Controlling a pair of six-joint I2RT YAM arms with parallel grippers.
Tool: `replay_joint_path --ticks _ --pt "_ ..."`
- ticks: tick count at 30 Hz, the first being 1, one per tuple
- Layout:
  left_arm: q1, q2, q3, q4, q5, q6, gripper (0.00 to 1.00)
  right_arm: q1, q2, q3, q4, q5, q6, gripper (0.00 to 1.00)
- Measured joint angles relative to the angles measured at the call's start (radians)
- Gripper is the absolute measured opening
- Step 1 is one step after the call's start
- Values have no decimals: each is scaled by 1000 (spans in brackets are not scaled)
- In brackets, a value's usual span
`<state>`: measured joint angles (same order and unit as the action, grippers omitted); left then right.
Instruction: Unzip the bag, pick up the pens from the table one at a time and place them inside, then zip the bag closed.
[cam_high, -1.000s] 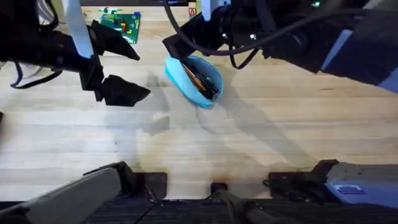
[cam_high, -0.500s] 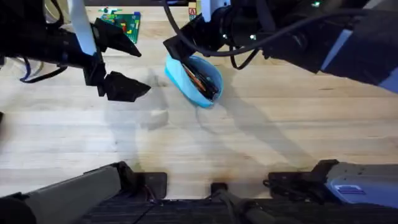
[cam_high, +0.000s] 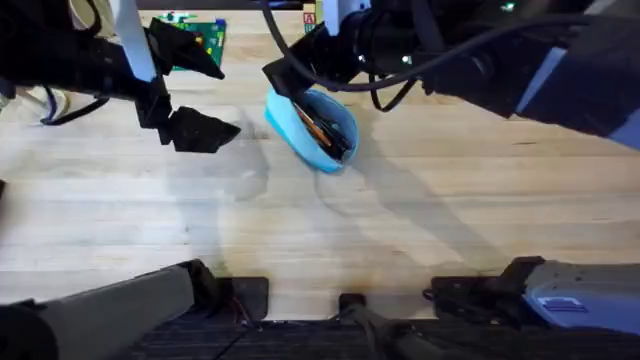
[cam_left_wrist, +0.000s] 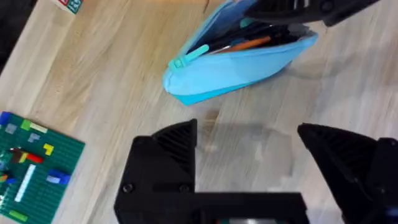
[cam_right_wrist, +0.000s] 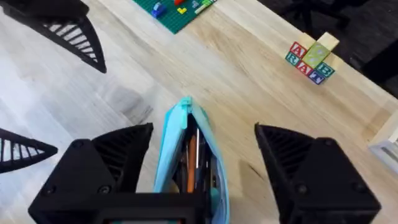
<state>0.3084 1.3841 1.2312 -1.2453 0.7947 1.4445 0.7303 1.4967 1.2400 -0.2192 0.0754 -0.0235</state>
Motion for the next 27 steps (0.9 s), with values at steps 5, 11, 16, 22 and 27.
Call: replay_joint_path --ticks 5,11,16,22,27 --pt "2 65 0 12 2 16 991 0 0 0 0 0 -10 998" --pt "23 153 19 8 2 43 991 0 0 0 0 0 -86 997" --pt "31 241 109 -41 2 84 991 0 0 0 0 0 -172 998" --pt "32 350 242 -138 2 198 992 0 0 0 0 0 -277 998" --pt "44 442 347 -191 2 266 992 0 0 0 0 -9 -316 998"
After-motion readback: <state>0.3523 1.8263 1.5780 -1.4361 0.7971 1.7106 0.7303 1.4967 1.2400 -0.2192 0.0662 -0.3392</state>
